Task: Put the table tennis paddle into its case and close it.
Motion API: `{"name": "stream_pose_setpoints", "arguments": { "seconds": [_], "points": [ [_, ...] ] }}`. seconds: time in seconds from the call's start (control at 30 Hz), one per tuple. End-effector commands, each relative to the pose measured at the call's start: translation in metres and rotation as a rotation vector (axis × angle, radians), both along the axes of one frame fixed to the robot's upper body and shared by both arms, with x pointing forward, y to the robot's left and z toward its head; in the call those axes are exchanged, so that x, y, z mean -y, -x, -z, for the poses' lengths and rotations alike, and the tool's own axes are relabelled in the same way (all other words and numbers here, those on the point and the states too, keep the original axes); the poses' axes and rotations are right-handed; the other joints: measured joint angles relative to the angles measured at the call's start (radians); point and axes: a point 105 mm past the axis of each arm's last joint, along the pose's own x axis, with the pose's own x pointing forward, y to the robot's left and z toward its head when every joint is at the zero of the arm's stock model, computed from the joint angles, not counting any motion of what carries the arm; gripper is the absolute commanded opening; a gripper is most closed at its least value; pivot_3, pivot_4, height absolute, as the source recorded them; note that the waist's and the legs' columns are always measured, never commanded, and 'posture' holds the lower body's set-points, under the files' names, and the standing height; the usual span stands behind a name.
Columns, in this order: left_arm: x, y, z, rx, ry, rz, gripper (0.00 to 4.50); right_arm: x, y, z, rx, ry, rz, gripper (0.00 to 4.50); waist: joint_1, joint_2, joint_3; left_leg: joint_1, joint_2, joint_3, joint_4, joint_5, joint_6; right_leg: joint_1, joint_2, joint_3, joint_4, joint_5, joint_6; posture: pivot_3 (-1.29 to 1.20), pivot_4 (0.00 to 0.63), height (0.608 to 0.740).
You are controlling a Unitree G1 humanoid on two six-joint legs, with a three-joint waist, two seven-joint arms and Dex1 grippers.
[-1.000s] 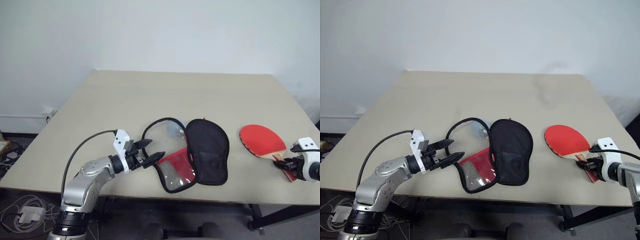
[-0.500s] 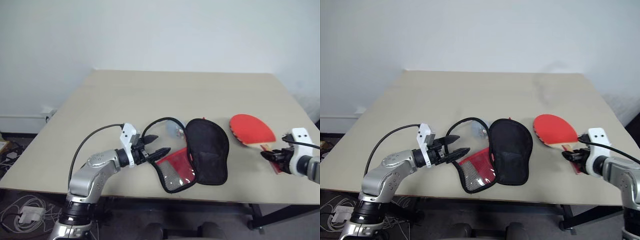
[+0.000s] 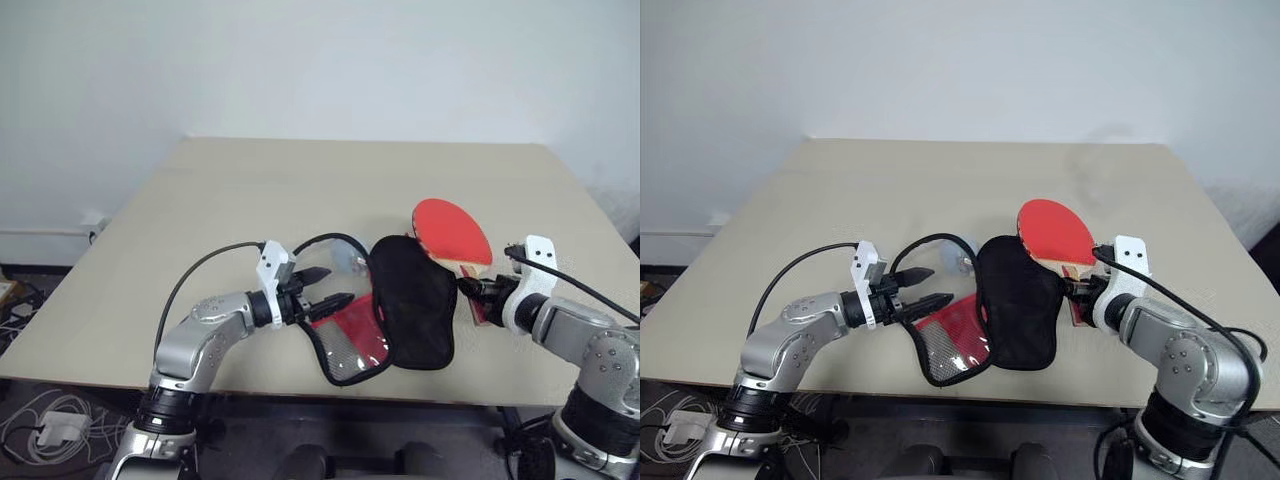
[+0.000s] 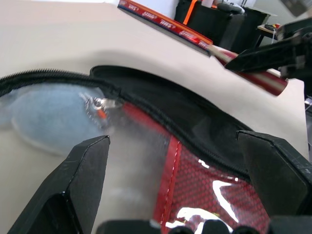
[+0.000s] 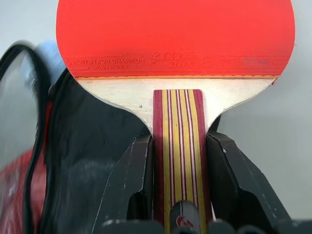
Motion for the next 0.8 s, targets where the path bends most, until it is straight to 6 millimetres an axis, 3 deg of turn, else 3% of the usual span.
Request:
{"name": "stream_pose_setpoints", "arguments": {
  "seconds": [0.03,0.27,0.57,0.8],
  "points": [
    [0.003,-0.002,-0.01,0.038,0.009,0.02,4.5,-0.012,0.006,0.003,0.001,0.018,0.007,1.18,-0.002,0.0,0.0,0.0,0.0,0.0,0.0,0.0,0.0,-0.001,0.0,0.0,0.001,0.0,0.0,0.0,0.0,0.716],
    [0.002,-0.004,-0.007,0.038,0.007,0.021,4.5,-0.049,0.011,0.01,-0.015,-0.061,-0.041,1.18,-0.01,0.001,0.0,0.0,0.0,0.0,0.0,0.001,-0.001,-0.002,0.0,0.0,0.003,0.0,0.0,0.0,0.0,0.716],
    [0.0,-0.006,-0.003,0.042,0.005,0.021,4.5,-0.058,0.016,0.029,-0.101,-0.066,-0.029,1.18,-0.011,0.001,0.0,0.001,0.0,0.0,0.0,0.001,-0.001,-0.002,0.0,-0.001,0.003,0.0,0.0,0.0,0.0,0.716],
    [-0.004,-0.006,0.0,0.045,0.005,0.01,4.5,-0.045,0.024,0.06,-0.206,0.002,0.013,1.18,-0.008,0.001,-0.001,0.001,0.0,0.0,0.0,0.001,-0.001,0.0,0.0,-0.001,0.002,0.0,0.0,0.0,0.0,0.716]
  ]
}}
